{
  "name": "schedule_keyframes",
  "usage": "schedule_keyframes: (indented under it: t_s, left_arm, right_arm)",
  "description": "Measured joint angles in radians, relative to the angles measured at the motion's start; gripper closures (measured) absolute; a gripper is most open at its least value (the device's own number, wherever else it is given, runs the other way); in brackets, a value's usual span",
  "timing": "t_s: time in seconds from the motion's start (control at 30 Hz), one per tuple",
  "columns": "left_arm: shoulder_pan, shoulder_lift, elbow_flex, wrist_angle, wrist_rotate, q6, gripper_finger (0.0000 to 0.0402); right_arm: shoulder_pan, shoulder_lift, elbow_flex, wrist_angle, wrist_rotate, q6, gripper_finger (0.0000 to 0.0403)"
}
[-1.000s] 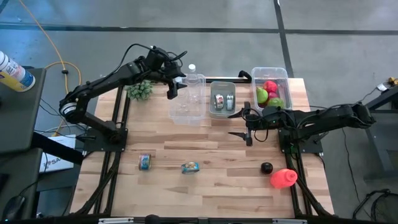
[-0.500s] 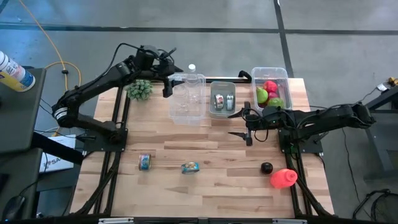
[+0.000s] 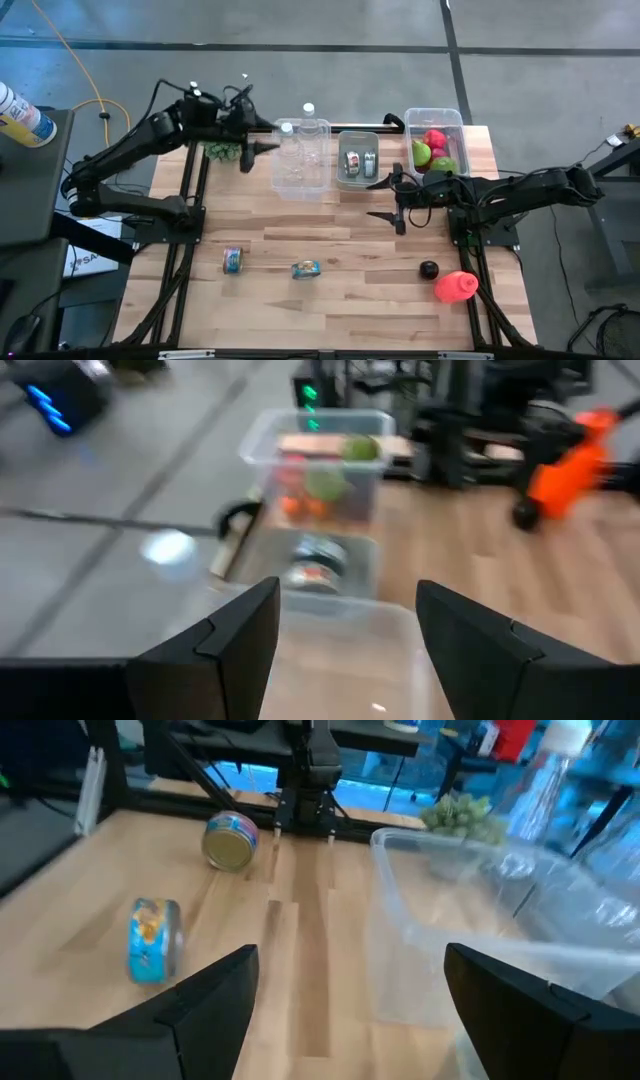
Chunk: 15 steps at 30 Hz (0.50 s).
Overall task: Pick & Place Food Item
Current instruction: Put the yellow tuna can into the gray bin
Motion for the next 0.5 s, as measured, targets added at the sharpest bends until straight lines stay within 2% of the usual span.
schedule_keyframes:
  t_s: [0.13,0.27,0.5]
  left_arm:
    - [-0.075,-0.008,0.000,-0.127,0.042,-0.037,0.0174]
    - [-0.168,-0.004,-0.001,-0.243,0.059,-0.059,0.0174]
    - [-0.338,0.001,-0.002,-0.317,-0.032,-0.184,0.0174]
  right_arm:
    - [0.000,0.000,0.000,0.000,-0.037,0.121,0.0094]
    - [0.006,0.000,0.000,0.000,-0.116,0.191,0.0094]
    - [0.122,0.059,-0.001,0.100,-0.131,0.212,0.0094]
